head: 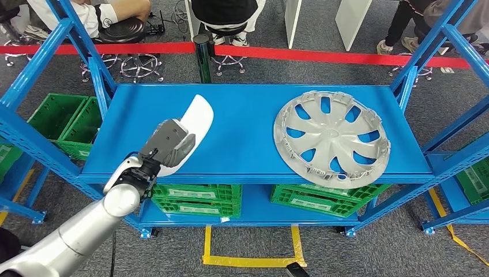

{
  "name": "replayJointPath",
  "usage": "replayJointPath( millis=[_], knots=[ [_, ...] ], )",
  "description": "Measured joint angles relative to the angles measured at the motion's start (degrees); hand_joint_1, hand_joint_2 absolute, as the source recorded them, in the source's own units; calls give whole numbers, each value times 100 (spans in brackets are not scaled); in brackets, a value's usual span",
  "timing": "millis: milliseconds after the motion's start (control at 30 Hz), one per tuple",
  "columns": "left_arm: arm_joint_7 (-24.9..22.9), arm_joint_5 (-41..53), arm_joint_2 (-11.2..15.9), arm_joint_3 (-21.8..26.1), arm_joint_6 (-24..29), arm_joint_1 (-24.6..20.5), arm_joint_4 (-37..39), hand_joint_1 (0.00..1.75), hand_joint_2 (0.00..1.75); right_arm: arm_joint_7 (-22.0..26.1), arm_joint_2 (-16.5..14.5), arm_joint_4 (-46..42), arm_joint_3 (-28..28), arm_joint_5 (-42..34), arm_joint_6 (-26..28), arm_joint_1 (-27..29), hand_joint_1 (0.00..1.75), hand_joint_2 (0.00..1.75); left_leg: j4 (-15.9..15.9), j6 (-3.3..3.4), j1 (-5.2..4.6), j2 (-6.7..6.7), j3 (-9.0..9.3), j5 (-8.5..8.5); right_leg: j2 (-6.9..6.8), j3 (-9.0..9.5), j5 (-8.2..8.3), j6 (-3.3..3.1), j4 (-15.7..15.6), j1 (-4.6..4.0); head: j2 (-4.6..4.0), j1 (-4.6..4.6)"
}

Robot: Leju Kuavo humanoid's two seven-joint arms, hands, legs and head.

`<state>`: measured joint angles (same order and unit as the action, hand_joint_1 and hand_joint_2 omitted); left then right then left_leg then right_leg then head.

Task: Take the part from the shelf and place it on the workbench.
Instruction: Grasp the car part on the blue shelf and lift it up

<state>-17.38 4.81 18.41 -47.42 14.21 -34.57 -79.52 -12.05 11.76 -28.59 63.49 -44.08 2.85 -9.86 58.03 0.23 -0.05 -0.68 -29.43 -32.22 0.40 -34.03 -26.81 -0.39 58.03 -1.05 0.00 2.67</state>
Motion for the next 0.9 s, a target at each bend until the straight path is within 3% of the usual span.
replayJointPath(
  millis=[200,333,567,800,900],
  knots=[
    [777,-596,-28,303,737,1,-526,175,175,115,89,-16,9,-145,89,54,0,175,0,0,0,1,-1,0,-1,0,0,0,0,0,0,0],
    [1047,-827,-29,509,978,1,-925,175,175,176,146,-59,23,-191,126,92,0,175,0,0,0,6,-2,0,-1,0,0,0,-1,0,0,0],
    [1189,-1029,-28,723,1033,11,-1370,175,175,207,201,-114,70,-211,138,99,0,175,0,0,0,27,-1,0,-1,0,0,0,-1,0,0,0],
    [1593,-2628,-43,898,758,251,-2056,175,175,380,267,-153,155,-220,187,97,0,175,-1,1,1,53,0,-1,2,0,0,0,0,0,0,0],
    [1529,-2344,-42,909,819,466,-2500,175,175,449,305,-155,189,-302,218,126,0,175,-1,5,0,62,0,-4,4,-1,-1,0,-1,1,0,0]
  ],
)
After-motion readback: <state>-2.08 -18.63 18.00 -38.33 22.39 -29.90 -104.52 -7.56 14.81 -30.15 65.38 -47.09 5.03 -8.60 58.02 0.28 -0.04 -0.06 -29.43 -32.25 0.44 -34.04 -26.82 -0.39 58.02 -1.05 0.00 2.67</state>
